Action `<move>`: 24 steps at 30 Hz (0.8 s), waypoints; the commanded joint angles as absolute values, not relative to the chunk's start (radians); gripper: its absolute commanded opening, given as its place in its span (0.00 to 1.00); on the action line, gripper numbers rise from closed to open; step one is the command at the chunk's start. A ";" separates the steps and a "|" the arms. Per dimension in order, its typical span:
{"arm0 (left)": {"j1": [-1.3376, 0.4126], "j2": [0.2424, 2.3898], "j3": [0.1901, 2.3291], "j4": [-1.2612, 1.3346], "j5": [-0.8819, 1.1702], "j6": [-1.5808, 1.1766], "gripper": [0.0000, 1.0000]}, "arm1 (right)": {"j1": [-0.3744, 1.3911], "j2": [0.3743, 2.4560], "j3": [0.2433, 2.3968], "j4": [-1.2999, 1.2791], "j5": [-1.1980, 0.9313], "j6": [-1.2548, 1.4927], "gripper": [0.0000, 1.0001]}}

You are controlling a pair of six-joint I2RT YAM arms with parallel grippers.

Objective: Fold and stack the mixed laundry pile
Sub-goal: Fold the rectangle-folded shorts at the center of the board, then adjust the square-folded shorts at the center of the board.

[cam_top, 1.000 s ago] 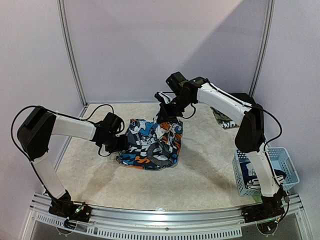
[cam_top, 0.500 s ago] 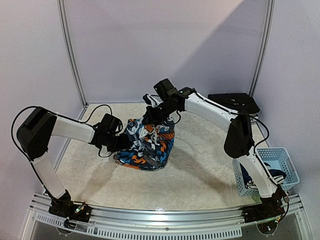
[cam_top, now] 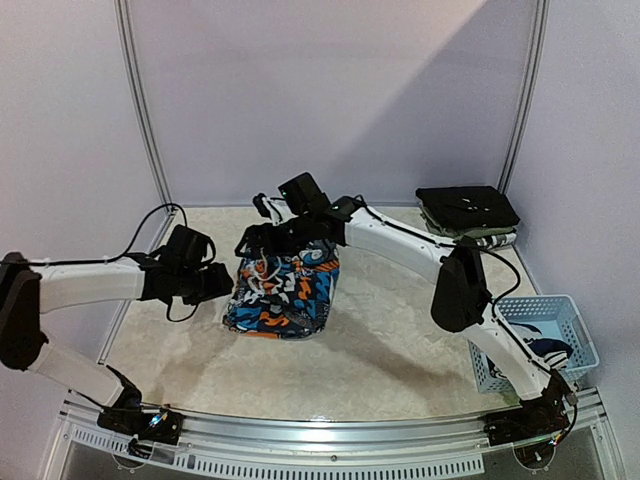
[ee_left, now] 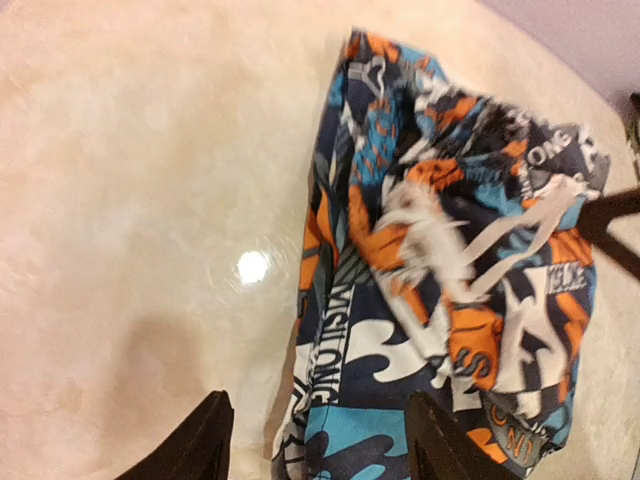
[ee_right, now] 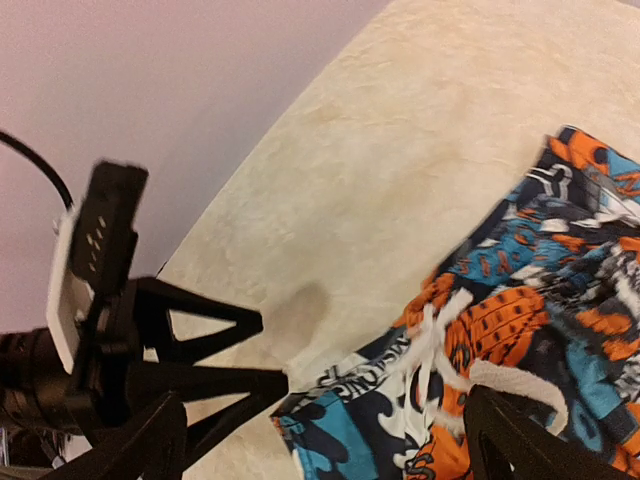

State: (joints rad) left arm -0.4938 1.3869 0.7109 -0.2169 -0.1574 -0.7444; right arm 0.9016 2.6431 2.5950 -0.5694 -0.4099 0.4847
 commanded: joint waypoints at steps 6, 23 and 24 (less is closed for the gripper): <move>-0.460 1.203 0.737 -0.347 -0.367 -0.596 0.64 | 0.827 2.448 2.550 -0.578 -0.565 0.422 0.99; -0.327 1.702 0.954 -0.081 0.269 -0.820 0.64 | 0.639 2.132 1.849 -0.490 -0.739 0.145 0.88; -0.327 1.709 0.954 -0.084 0.266 -0.828 0.64 | 0.639 2.127 1.837 -0.493 -0.738 0.138 0.88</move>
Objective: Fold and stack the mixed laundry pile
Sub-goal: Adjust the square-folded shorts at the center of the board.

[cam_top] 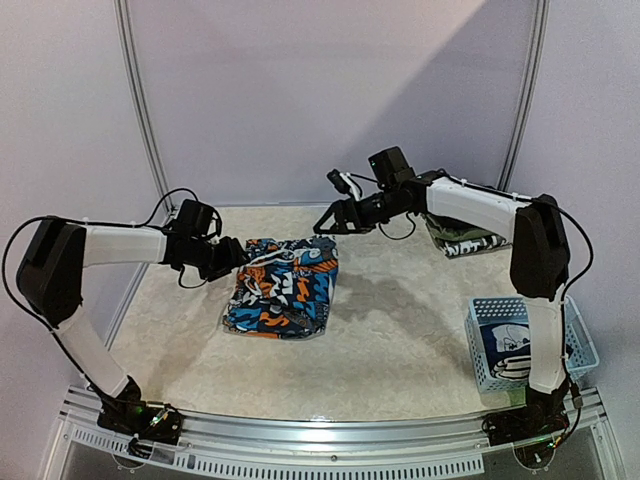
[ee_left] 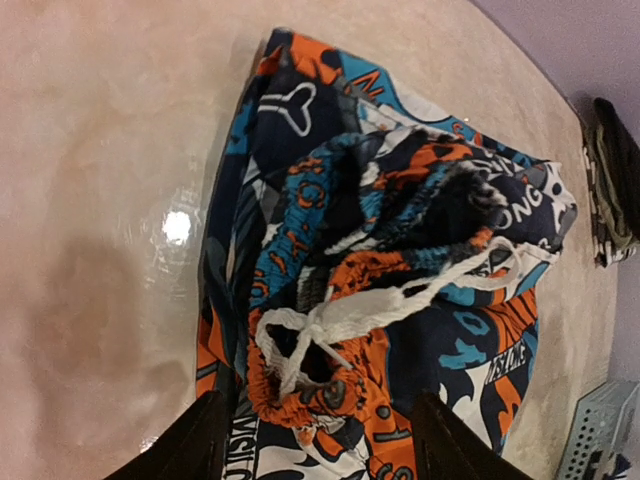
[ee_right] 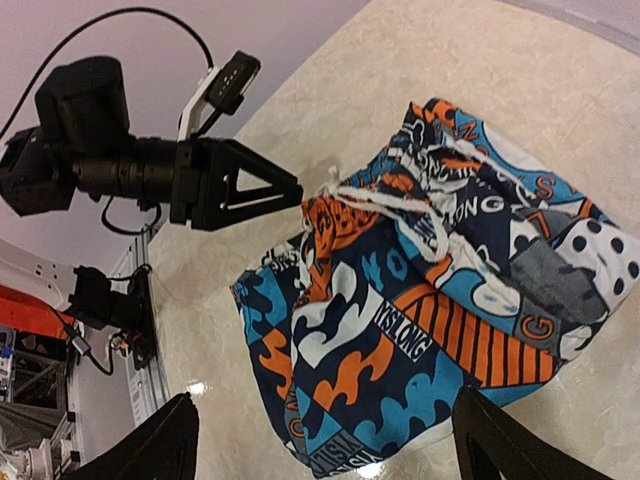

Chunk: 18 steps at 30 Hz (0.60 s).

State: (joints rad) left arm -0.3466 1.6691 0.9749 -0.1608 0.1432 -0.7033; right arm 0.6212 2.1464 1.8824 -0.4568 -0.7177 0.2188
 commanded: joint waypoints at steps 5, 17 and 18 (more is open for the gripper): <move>-0.327 1.748 0.955 -0.035 0.314 -0.850 0.62 | 0.640 2.124 1.824 -0.502 -0.736 0.126 0.88; -0.329 1.832 1.034 -0.104 0.328 -0.854 0.47 | 0.648 2.181 1.782 -0.497 -0.729 0.123 0.88; -0.330 1.816 1.031 -0.103 0.318 -0.854 0.42 | 0.649 2.179 1.782 -0.494 -0.729 0.126 0.88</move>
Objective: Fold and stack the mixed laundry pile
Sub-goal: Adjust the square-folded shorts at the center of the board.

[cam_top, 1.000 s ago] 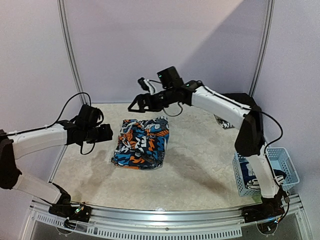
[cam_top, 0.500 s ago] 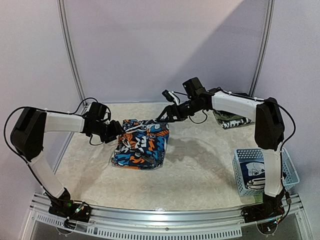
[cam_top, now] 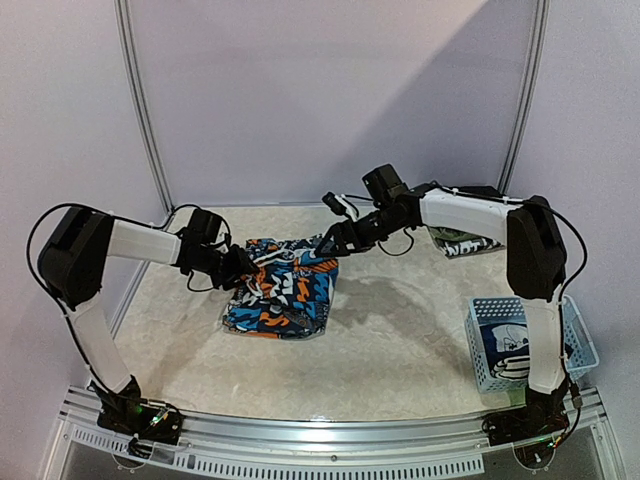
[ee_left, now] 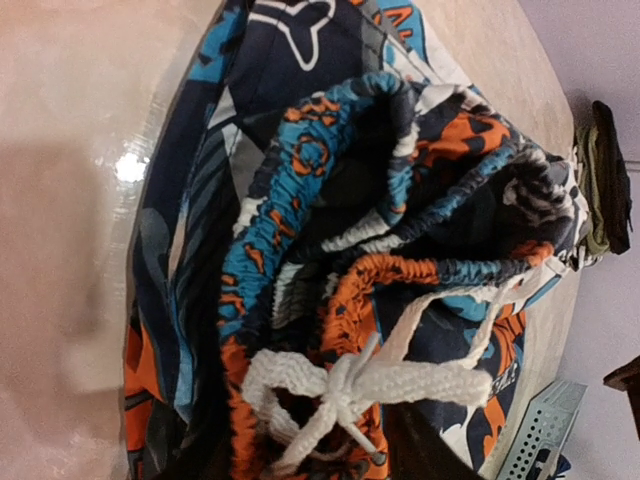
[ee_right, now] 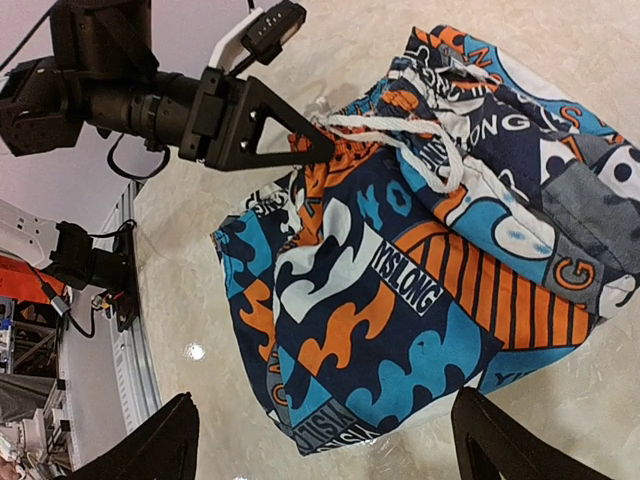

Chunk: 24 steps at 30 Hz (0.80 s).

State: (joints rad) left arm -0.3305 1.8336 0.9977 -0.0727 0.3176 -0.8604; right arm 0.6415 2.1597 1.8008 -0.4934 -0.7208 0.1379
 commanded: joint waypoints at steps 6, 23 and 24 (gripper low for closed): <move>-0.347 1.650 1.001 -0.101 0.277 -0.868 0.00 | 0.652 2.175 1.775 -0.493 -0.716 0.131 0.88; -0.426 1.260 0.575 -0.146 0.058 -1.103 0.11 | 0.667 2.204 1.773 -0.493 -0.733 0.141 0.88; -0.425 1.255 0.566 -0.156 0.046 -1.099 0.23 | 0.670 2.206 1.773 -0.494 -0.733 0.139 0.88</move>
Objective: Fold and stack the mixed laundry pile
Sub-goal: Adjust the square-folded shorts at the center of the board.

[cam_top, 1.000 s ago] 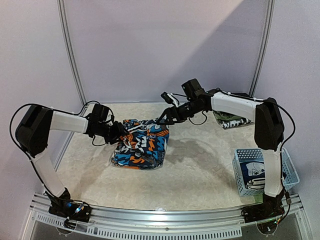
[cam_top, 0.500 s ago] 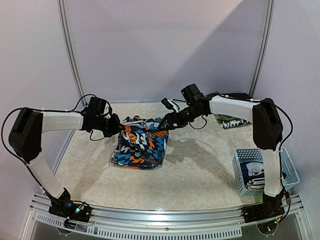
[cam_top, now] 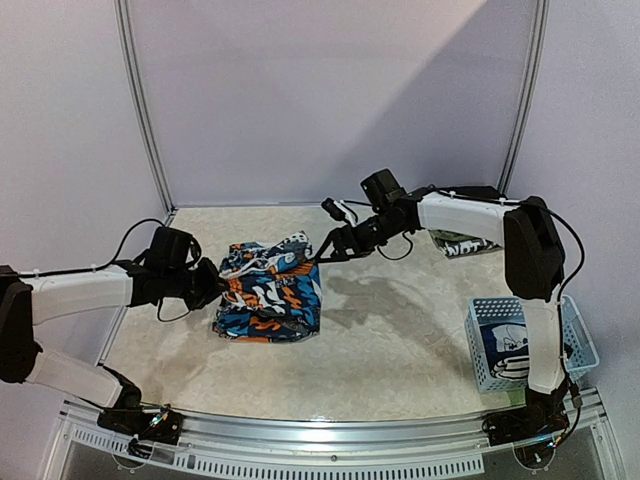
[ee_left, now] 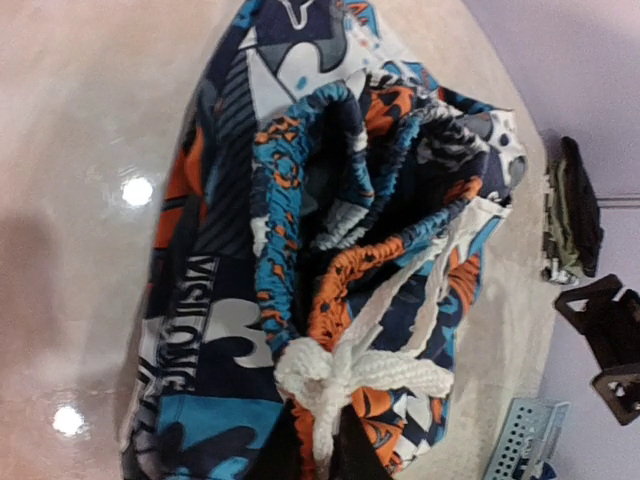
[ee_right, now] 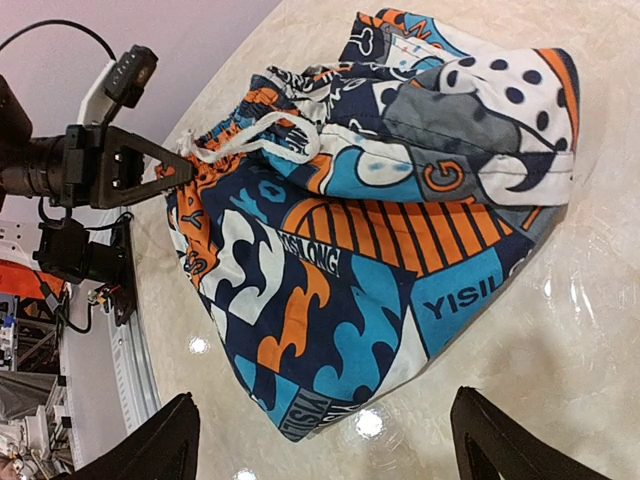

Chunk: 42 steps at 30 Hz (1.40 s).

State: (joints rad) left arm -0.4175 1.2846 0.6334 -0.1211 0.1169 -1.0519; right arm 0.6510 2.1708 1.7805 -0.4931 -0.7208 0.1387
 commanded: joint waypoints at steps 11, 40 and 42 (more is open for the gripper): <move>-0.369 1.501 1.070 -0.413 -0.058 -0.461 0.59 | 0.682 2.207 1.770 -0.504 -0.748 0.123 0.88; -0.281 1.961 1.479 -0.817 0.270 -0.078 0.63 | 0.682 2.231 1.761 -0.495 -0.828 0.117 0.85; -0.282 1.980 1.489 -0.820 0.284 -0.074 0.56 | 0.681 2.234 1.761 -0.495 -0.831 0.119 0.84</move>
